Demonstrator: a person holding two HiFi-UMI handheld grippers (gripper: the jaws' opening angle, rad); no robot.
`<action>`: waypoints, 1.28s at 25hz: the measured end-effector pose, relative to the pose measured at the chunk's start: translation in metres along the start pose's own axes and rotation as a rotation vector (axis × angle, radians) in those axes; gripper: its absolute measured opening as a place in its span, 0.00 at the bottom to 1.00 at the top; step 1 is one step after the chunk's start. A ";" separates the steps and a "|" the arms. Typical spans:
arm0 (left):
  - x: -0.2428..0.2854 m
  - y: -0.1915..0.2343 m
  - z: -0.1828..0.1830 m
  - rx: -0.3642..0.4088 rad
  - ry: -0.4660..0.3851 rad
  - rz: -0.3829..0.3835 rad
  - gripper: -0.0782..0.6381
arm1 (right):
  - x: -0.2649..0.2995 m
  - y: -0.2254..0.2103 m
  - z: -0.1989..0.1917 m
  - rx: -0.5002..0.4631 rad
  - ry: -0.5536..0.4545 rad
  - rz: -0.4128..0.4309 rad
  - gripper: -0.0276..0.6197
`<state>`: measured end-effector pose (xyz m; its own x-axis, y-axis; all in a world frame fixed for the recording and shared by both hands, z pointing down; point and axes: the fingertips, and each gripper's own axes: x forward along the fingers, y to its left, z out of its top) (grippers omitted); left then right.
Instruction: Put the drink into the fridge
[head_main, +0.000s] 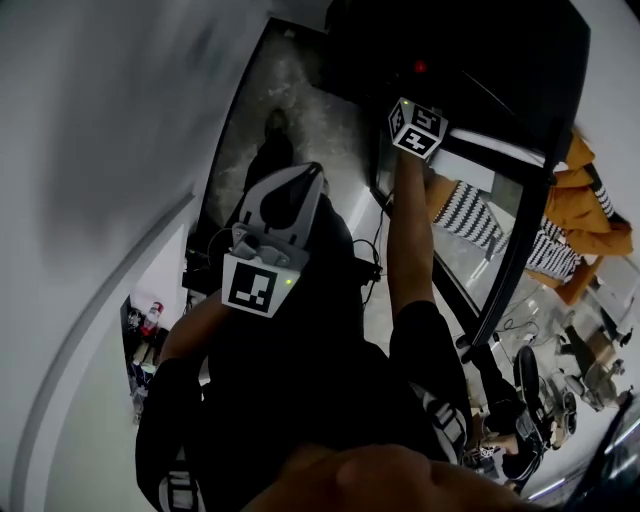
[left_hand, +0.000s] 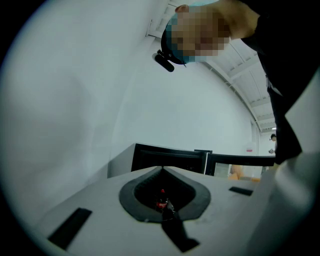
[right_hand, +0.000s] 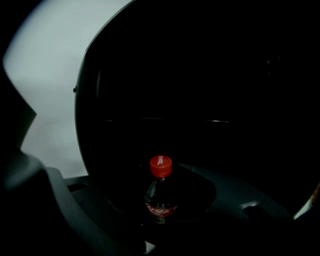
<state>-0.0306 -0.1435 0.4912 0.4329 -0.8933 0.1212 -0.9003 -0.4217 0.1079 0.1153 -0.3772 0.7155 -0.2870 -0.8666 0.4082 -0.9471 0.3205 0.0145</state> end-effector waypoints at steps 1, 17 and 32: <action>0.001 0.001 -0.003 0.000 0.003 0.000 0.12 | 0.004 -0.002 -0.002 0.001 -0.002 -0.002 0.23; 0.022 0.001 -0.035 -0.027 -0.025 0.021 0.12 | 0.060 -0.018 -0.013 0.000 -0.039 -0.008 0.23; 0.040 0.016 -0.053 -0.012 -0.038 0.038 0.12 | 0.091 -0.032 -0.025 0.012 -0.030 -0.012 0.23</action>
<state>-0.0251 -0.1779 0.5499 0.3960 -0.9141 0.0876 -0.9154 -0.3855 0.1155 0.1234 -0.4565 0.7751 -0.2801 -0.8815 0.3803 -0.9521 0.3058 0.0077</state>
